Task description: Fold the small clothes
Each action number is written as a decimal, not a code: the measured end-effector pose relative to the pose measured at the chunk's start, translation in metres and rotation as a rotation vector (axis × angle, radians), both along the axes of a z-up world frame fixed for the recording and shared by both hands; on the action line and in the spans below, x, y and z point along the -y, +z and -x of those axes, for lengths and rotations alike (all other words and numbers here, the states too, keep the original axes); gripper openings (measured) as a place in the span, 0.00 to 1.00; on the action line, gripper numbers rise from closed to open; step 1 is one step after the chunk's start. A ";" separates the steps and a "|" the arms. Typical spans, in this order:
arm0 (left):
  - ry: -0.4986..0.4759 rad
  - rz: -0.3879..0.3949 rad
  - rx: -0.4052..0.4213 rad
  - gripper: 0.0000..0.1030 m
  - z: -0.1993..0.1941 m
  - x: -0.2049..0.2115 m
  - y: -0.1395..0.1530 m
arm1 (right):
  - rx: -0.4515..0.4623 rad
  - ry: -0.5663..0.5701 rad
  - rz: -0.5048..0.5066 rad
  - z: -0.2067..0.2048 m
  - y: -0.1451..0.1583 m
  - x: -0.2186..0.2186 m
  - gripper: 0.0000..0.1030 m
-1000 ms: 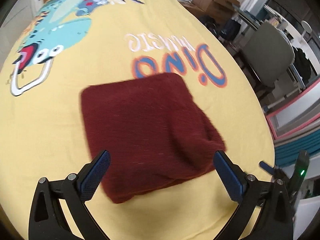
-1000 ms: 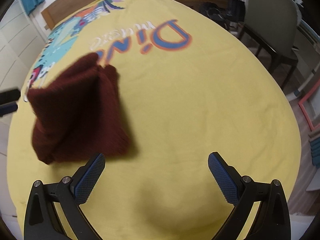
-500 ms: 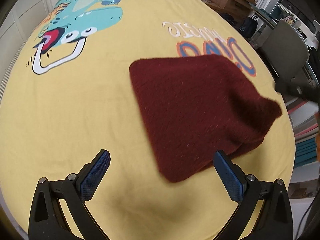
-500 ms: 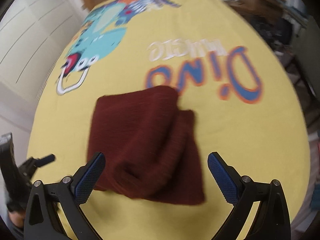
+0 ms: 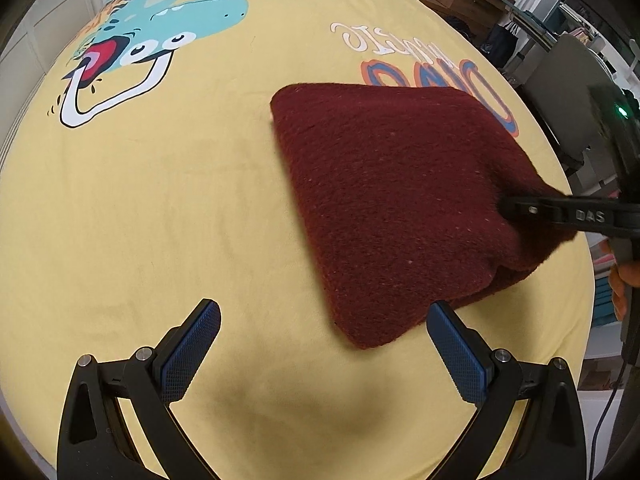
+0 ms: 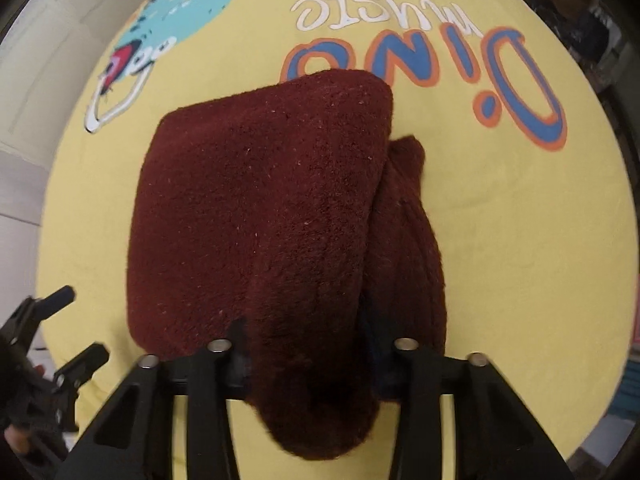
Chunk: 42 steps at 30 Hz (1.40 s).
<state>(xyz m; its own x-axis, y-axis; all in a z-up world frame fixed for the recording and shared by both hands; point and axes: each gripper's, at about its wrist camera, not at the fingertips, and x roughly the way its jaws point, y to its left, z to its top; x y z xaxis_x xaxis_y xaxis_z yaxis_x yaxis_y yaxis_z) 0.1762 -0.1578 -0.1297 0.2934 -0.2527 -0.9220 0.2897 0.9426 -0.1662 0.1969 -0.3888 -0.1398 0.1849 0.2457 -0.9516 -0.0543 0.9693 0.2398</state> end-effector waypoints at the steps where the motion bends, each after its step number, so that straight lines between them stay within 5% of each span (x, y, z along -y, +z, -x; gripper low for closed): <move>1: 0.000 -0.002 -0.001 0.99 0.000 0.000 0.000 | 0.017 -0.009 -0.016 0.005 0.005 0.006 0.30; 7: -0.005 -0.006 -0.001 0.99 -0.002 0.004 0.001 | 0.099 -0.029 -0.050 0.042 0.019 0.030 0.23; 15: -0.017 -0.026 0.006 0.99 -0.001 0.010 -0.001 | 0.057 -0.093 -0.017 0.066 -0.019 0.059 0.21; 20: -0.008 -0.019 0.001 0.99 -0.002 0.011 -0.003 | 0.053 -0.061 0.093 0.059 -0.031 0.042 0.23; 25: -0.028 -0.041 -0.005 0.99 -0.005 0.016 -0.009 | 0.081 -0.063 0.119 0.058 -0.023 0.036 0.42; 27: -0.025 -0.030 -0.013 0.99 -0.007 0.018 -0.011 | 0.092 -0.056 0.161 0.060 -0.019 0.035 0.65; 35: -0.017 -0.028 -0.017 0.99 -0.022 0.017 -0.010 | 0.143 -0.096 0.121 0.052 0.010 0.042 0.82; 39: 0.010 -0.018 -0.014 0.99 -0.039 0.020 -0.005 | 0.188 -0.075 0.110 0.039 0.023 0.033 0.99; 42: 0.014 -0.005 -0.033 0.99 -0.055 0.029 -0.009 | 0.205 -0.062 0.100 0.029 0.018 0.028 0.99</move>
